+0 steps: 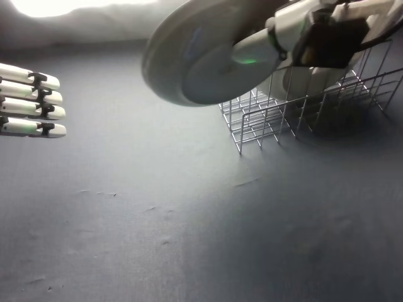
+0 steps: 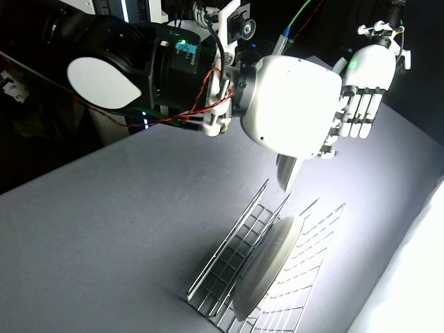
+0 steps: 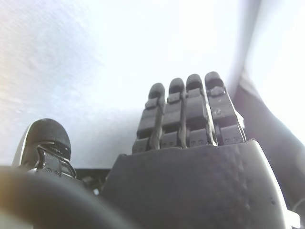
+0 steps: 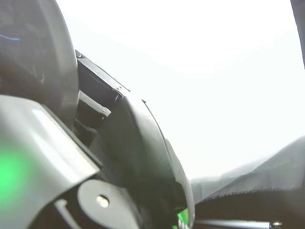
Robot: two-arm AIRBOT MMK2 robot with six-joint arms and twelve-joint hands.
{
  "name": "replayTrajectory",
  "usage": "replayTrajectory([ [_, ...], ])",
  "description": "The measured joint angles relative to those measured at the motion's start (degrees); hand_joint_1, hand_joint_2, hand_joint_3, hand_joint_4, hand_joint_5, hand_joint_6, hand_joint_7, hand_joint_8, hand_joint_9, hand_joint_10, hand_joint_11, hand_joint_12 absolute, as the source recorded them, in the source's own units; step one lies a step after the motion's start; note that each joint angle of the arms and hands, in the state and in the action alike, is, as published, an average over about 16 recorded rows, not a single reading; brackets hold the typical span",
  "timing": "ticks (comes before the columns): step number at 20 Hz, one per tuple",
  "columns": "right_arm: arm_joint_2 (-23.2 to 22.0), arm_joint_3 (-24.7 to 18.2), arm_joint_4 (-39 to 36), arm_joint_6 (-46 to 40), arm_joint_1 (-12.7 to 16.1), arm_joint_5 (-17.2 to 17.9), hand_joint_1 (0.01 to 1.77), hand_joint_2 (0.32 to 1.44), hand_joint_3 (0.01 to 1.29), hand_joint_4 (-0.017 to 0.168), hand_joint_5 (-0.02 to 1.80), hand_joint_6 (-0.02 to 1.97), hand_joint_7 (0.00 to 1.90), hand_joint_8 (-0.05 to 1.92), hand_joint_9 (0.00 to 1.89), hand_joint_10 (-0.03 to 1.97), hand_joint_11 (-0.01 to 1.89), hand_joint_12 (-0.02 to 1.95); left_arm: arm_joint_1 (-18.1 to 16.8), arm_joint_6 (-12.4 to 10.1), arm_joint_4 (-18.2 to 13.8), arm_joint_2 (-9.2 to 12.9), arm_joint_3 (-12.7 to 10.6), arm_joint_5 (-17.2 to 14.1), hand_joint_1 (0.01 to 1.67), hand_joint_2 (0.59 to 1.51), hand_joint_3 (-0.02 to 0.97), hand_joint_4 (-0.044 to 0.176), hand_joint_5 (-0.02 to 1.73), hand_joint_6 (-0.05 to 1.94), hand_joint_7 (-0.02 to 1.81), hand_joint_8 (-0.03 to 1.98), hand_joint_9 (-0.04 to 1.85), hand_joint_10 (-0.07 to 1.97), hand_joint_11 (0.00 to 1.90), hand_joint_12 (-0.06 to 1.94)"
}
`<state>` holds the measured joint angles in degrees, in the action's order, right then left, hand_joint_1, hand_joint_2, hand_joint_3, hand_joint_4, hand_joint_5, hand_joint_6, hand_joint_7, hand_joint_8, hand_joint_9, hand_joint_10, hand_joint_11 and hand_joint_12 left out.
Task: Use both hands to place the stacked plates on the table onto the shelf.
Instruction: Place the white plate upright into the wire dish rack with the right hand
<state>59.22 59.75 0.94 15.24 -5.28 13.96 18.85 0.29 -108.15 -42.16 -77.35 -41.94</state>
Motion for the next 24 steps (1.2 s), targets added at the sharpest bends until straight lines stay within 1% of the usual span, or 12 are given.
replayTrajectory([
  [7, -3.6, 0.0, -0.1, 0.0, 0.0, -1.7, 1.37, 0.97, 0.01, -0.004, 0.96, 0.97, 1.07, 0.78, 0.93, 1.06, 0.79, 0.99, -0.2, -1.1, -1.3, -0.1, -0.2, -0.1, 0.02, 1.113, 0.011, -0.002, 0.05, 0.02, 0.04, 0.01, 0.02, 0.01, 0.02, 0.0],
  [13, -6.6, 0.0, -0.7, 0.0, -0.7, -2.4, 1.37, 0.97, 0.01, -0.006, 0.95, 0.97, 1.06, 0.8, 0.92, 1.07, 0.77, 1.01, -0.4, -1.5, -2.0, 0.0, 0.1, -0.3, 0.02, 1.114, 0.011, -0.002, 0.06, 0.02, 0.05, 0.01, 0.02, 0.01, 0.02, 0.02],
  [18, -8.4, -0.1, -1.2, 0.1, -2.0, -2.0, 1.37, 0.97, 0.01, -0.006, 0.95, 0.97, 1.06, 0.8, 0.91, 1.09, 0.75, 1.04, -0.7, -1.7, -2.9, 0.1, 0.8, -0.5, 0.02, 1.115, 0.011, -0.002, 0.06, 0.02, 0.05, 0.01, 0.02, 0.01, 0.02, 0.03],
  [24, -9.8, 0.1, -1.9, 0.2, -4.7, -0.3, 1.38, 0.98, 0.01, -0.007, 0.95, 0.99, 1.03, 0.83, 0.9, 1.11, 0.73, 1.07, -1.2, -2.1, -4.2, 0.4, 1.6, -0.8, 0.02, 1.115, 0.011, -0.002, 0.07, 0.01, 0.06, 0.01, 0.03, 0.01, 0.02, 0.07],
])
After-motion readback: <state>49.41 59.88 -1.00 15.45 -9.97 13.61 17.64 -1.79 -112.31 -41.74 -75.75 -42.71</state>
